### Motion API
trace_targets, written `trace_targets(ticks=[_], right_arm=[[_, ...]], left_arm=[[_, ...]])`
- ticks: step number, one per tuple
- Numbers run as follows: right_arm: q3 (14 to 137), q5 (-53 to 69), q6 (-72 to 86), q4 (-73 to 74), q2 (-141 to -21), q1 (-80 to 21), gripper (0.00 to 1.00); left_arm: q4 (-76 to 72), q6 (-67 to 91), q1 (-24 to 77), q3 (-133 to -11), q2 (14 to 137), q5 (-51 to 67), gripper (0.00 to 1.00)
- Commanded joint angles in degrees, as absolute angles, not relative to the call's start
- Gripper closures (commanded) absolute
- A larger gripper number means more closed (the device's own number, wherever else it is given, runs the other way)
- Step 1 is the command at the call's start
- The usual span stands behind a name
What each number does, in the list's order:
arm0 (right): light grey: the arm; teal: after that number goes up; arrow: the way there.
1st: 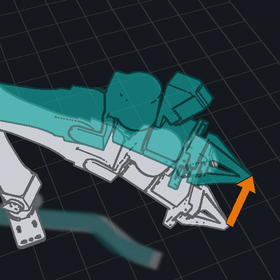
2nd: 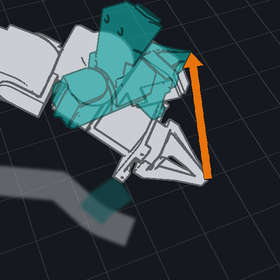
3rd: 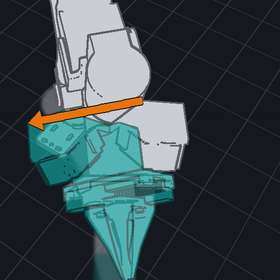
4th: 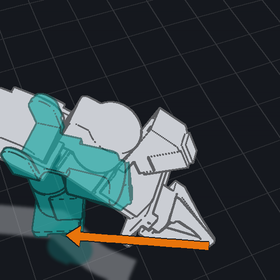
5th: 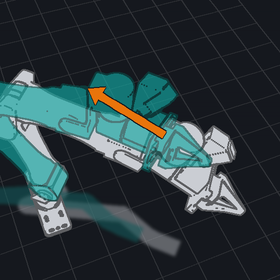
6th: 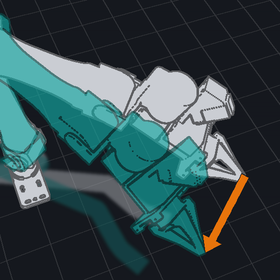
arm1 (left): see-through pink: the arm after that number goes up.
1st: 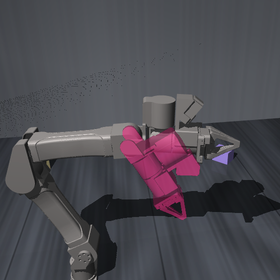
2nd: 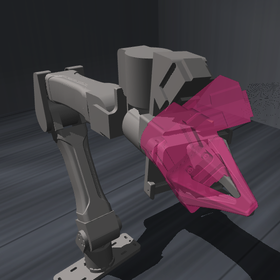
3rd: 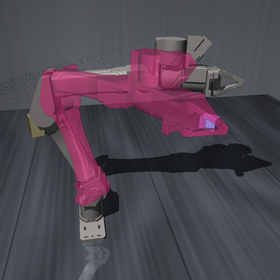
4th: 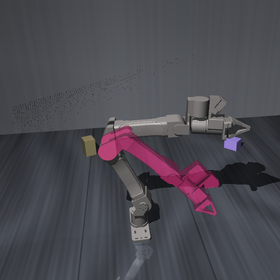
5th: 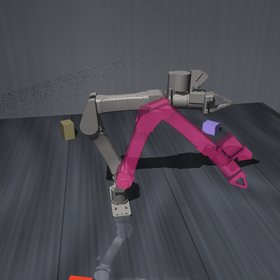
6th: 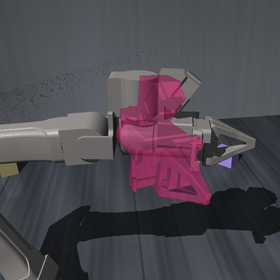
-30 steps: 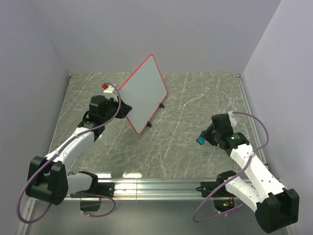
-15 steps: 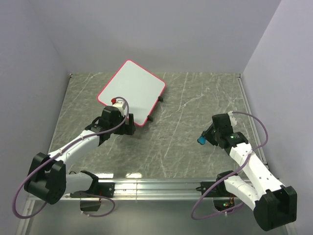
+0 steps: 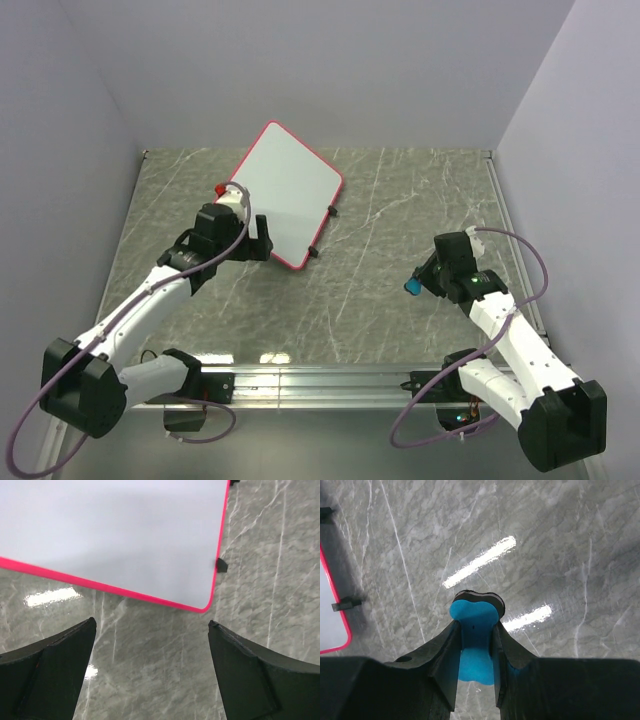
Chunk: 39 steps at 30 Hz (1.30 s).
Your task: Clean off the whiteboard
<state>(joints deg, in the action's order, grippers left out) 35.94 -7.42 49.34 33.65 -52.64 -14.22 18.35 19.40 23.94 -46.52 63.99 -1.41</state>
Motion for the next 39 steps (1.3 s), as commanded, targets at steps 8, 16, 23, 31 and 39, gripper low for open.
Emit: trace_targets(ticks=[8, 16, 23, 31, 39], right_arm=[[36.29, -8.36, 45.89, 26.81, -58.6, -12.31, 0.77], [41.13, -8.35, 43.59, 23.47, -67.77, -11.86, 0.0], [43.5, -8.35, 42.1, 29.08, -59.6, -11.87, 0.0], [54.28, 7.1, 39.11, 33.66, -49.05, -11.86, 0.0], [71.97, 5.83, 39.81, 41.3, -46.59, -11.87, 0.0]], left_arm=[[25.75, 21.09, 24.17, -51.85, 56.43, -2.81, 0.01], [29.96, 22.67, 24.17, -53.52, 54.93, -5.88, 0.01], [31.64, 25.4, 24.17, -54.66, 55.1, -9.4, 0.0], [38.76, 29.7, 24.17, -66.77, 62.75, -9.58, 0.01], [36.39, 33.39, 24.17, -76.45, 68.2, -5.19, 0.01]])
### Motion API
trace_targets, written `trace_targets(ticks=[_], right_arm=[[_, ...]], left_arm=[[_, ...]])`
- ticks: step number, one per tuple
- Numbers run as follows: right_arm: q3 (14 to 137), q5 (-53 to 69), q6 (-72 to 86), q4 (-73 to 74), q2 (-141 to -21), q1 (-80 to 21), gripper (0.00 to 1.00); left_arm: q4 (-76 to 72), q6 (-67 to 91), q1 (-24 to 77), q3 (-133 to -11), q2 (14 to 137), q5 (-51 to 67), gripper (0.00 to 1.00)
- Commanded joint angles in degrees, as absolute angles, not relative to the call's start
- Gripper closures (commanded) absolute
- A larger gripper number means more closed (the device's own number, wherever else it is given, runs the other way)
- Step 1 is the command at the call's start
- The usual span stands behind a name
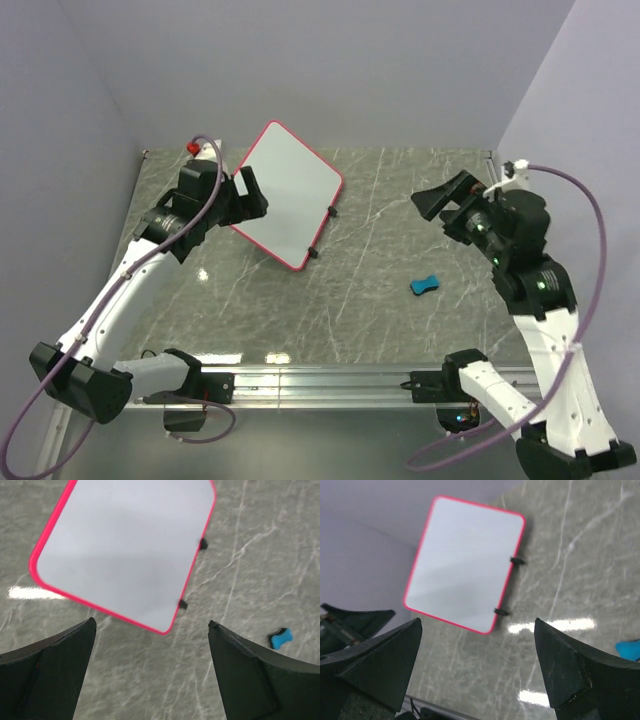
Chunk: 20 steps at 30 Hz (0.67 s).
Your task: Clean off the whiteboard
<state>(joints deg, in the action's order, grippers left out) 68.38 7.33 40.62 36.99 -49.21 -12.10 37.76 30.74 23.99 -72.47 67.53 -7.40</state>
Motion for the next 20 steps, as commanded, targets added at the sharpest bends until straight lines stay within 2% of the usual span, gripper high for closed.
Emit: trace_targets(ticks=[1, 10, 20], right_arm=[[71.81, 4.76, 39.99, 41.57, -44.23, -11.87, 0.0], [65.83, 3.86, 41.04, 43.5, -31.65, -11.87, 0.0], [64.16, 8.26, 41.13, 46.14, -26.55, -11.95, 0.0]], left_arm=[[36.3, 33.92, 24.17, -76.99, 68.55, -4.75, 0.0], [39.37, 37.26, 24.17, -80.33, 67.68, -5.89, 0.02], [43.68, 38.15, 24.17, -81.21, 61.09, -6.34, 0.01]])
